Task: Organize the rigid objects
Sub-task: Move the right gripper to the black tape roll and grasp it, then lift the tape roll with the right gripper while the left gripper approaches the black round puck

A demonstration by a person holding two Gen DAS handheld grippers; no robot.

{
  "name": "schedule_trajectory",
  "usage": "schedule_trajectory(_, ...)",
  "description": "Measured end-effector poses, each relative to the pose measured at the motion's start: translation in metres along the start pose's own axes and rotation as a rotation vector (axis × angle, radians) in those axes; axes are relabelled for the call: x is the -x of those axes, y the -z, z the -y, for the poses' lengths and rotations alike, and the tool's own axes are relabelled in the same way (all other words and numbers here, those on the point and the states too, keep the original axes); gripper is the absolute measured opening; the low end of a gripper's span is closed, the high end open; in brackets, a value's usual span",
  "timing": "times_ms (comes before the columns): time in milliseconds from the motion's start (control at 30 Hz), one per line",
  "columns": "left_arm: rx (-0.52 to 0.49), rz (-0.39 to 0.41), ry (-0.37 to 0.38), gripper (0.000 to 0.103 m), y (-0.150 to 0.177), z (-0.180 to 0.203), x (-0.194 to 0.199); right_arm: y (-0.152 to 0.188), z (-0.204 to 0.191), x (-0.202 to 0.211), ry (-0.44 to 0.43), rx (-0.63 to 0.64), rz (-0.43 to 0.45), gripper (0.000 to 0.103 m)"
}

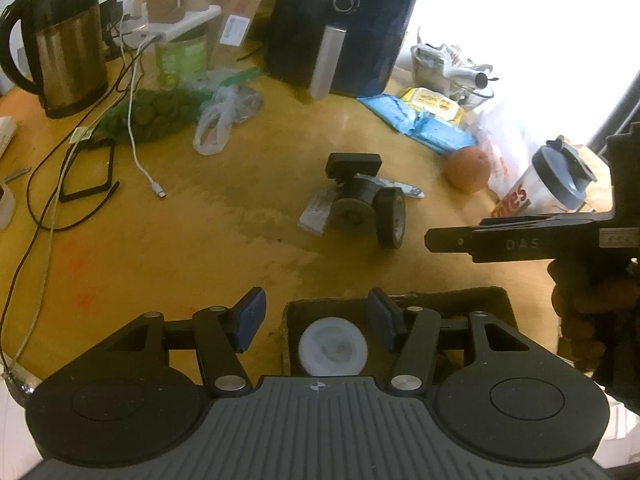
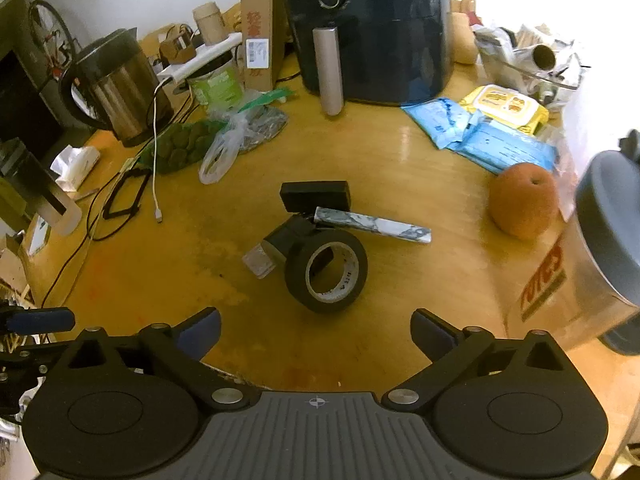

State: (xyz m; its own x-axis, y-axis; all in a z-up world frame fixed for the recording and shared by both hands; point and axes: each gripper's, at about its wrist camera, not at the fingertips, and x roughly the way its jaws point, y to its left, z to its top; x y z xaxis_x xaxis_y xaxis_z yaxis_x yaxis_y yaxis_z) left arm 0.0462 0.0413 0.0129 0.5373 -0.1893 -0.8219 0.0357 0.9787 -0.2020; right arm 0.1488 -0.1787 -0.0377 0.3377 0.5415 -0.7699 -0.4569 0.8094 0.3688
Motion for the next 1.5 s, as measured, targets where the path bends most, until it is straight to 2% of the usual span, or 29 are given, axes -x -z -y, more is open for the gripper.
schedule_trajectory(133,0.016,0.002,-0.011,0.055,-0.001,-0.007,0.001,-0.003,-0.001,-0.013,-0.012,0.019,-0.012,0.090)
schedule_trajectory(400,0.040,-0.007,-0.016,0.055,0.001,-0.016,0.001,-0.011,-0.002,-0.036,-0.035,0.060,-0.025,0.066)
schedule_trajectory(600,0.074,0.003,-0.026,0.055,0.002,-0.027,0.004,-0.020,-0.003,-0.052,-0.069,0.066,-0.025,0.055)
schedule_trajectory(800,0.108,0.003,-0.033,0.055,0.007,-0.037,0.006,-0.025,0.010,-0.070,-0.112,-0.058,-0.036,0.041)
schedule_trajectory(933,0.130,0.001,-0.039,0.055,0.010,-0.044,0.007,-0.027,0.019,-0.079,-0.126,-0.145,-0.036,0.034)
schedule_trajectory(1033,0.139,0.003,-0.043,0.055,0.012,-0.047,0.009,-0.026,0.027,-0.085,-0.168,-0.222,-0.034,0.032)
schedule_trajectory(1100,0.141,0.005,-0.041,0.055,0.012,-0.047,0.009,-0.025,0.030,-0.089,-0.197,-0.270,-0.033,0.024)
schedule_trajectory(1200,0.131,0.007,-0.037,0.055,0.012,-0.046,0.010,-0.025,0.031,-0.088,-0.201,-0.310,-0.032,0.023)
schedule_trajectory(1500,0.069,0.015,-0.016,0.055,0.004,-0.033,0.008,-0.032,0.023,-0.060,-0.125,-0.238,0.017,0.020)
